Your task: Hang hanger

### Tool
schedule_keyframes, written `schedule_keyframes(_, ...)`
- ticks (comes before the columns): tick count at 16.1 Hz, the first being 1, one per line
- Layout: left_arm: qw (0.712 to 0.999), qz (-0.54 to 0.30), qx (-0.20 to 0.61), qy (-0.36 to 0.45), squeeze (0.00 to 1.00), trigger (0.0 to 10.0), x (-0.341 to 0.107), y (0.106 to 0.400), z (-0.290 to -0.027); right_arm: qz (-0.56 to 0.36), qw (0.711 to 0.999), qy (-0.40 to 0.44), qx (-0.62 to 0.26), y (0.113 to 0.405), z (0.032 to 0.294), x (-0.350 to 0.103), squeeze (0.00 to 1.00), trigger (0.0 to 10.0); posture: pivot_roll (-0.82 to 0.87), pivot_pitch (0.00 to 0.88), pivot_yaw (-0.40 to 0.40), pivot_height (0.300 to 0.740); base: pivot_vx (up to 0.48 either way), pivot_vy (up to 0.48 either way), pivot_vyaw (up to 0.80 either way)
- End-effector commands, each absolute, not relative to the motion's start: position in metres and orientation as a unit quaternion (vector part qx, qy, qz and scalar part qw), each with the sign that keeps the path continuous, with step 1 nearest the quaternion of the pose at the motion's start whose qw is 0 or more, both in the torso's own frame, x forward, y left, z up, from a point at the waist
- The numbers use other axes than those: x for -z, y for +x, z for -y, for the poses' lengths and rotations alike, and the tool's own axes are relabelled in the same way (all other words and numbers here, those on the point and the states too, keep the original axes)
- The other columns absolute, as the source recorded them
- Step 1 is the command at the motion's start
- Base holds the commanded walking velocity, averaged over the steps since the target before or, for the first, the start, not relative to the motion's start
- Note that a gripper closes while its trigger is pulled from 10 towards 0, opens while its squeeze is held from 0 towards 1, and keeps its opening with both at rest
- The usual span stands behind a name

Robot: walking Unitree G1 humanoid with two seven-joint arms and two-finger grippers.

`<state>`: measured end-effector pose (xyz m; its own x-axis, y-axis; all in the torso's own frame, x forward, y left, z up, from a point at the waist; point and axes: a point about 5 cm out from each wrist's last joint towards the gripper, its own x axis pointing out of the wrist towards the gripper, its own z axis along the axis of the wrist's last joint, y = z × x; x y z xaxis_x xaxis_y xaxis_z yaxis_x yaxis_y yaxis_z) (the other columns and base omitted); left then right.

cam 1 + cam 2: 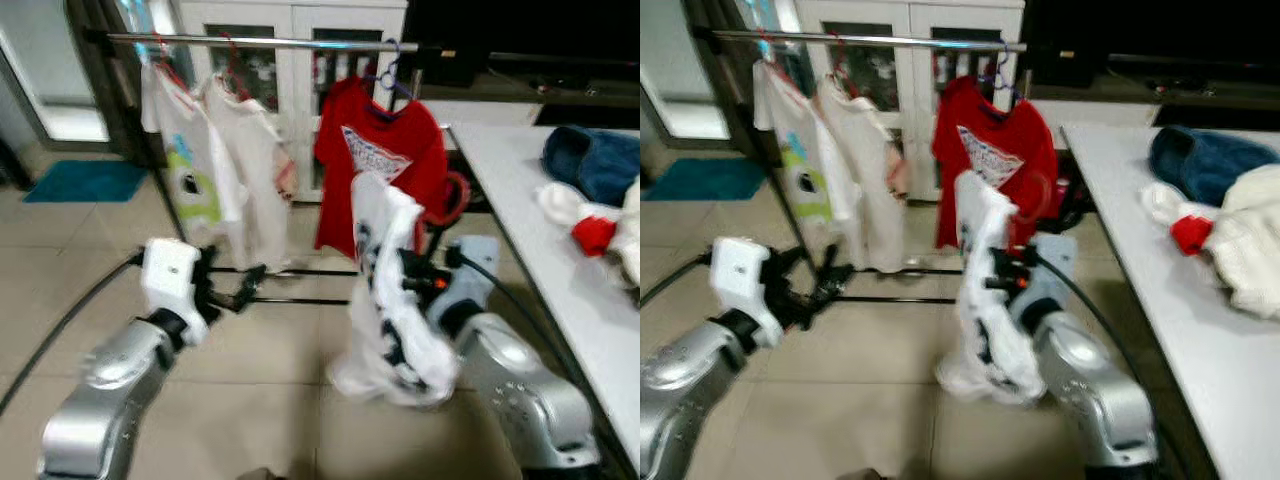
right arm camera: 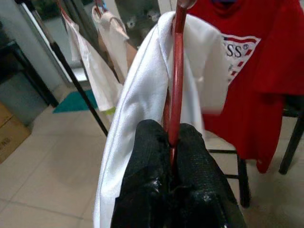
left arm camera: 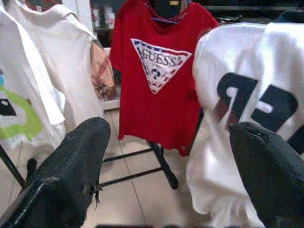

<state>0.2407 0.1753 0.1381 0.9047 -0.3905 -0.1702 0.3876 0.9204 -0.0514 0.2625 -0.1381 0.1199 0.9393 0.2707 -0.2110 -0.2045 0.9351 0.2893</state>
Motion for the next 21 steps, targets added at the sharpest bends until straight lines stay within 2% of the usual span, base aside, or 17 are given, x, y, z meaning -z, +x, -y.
schedule_keyframes(1, 0.978, -0.086, 0.19, 0.003, 0.45, 10.0, -0.141, 0.243, -0.18, -0.111, 0.976, 0.137, -0.126, 0.264, 0.135, -0.125, 0.0, 10.0, 0.0, 0.0, 0.007, 0.74, 0.0, 0.281, 0.0)
schedule_keyframes(4, 0.983, -0.086, 0.159, 0.02, 0.48, 10.0, -0.142, 0.25, -0.186, -0.111, 0.976, 0.127, -0.142, 0.264, 0.132, -0.124, 0.0, 10.0, -0.01, 0.0, 0.007, 0.74, 0.0, -0.32, 0.0)
schedule_keyframes(6, 0.984, -0.077, 0.162, 0.014, 0.46, 10.0, -0.144, 0.255, -0.185, -0.105, 0.972, 0.122, -0.169, 0.265, 0.131, -0.128, 0.0, 10.0, -0.01, 0.0, 0.004, 0.74, 0.0, 0.0, 0.0)
schedule_keyframes(8, 0.983, -0.073, 0.166, 0.009, 0.53, 10.0, -0.144, 0.259, -0.188, -0.096, 0.965, 0.123, -0.211, 0.265, 0.131, -0.135, 0.0, 10.0, -0.01, 0.0, 0.0, 0.74, 0.0, 0.0, 0.0)
schedule_keyframes(9, 0.983, -0.072, 0.17, 0.007, 1.0, 10.0, -0.145, 0.261, -0.192, -0.091, 0.962, 0.118, -0.23, 0.266, 0.132, -0.138, 0.0, 10.0, -0.01, 0.0, 0.0, 0.74, 0.0, 0.0, 0.0)
schedule_keyframes(13, 0.977, -0.097, 0.189, 0.021, 1.0, 10.0, -0.143, 0.278, -0.215, -0.065, 0.93, 0.145, -0.332, 0.265, 0.134, -0.157, 0.0, 10.0, -0.01, 0.0, -0.013, 0.74, 0.0, 0.0, 0.0)
schedule_keyframes(14, 0.972, -0.092, 0.217, 0.001, 0.2, 10.0, -0.145, 0.283, -0.216, -0.055, 0.912, 0.16, -0.373, 0.261, 0.135, -0.165, 0.0, 10.0, -0.01, 0.0, -0.015, 0.74, 0.0, 0.0, 0.0)
schedule_keyframes(15, 0.965, -0.089, 0.247, -0.001, 0.0, 10.0, -0.147, 0.285, -0.215, -0.05, 0.894, 0.176, -0.409, 0.257, 0.134, -0.171, 0.0, 10.0, -0.01, 0.0, -0.016, 0.74, 0.0, 0.0, 0.0)
schedule_keyframes(17, 0.95, -0.08, 0.303, 0.003, 0.0, 10.0, -0.155, 0.288, -0.212, -0.054, 0.869, 0.182, -0.457, 0.25, 0.134, -0.176, 0.0, 10.0, -0.02, 0.0, -0.013, 0.74, 0.0, 0.0, 0.0)
schedule_keyframes(21, 0.935, -0.076, 0.346, 0.019, 0.0, 10.0, -0.162, 0.292, -0.215, -0.075, 0.846, 0.172, -0.499, 0.24, 0.137, -0.175, 0.0, 10.0, -0.03, 0.0, -0.005, 0.74, 0.0, 0.0, 0.0)
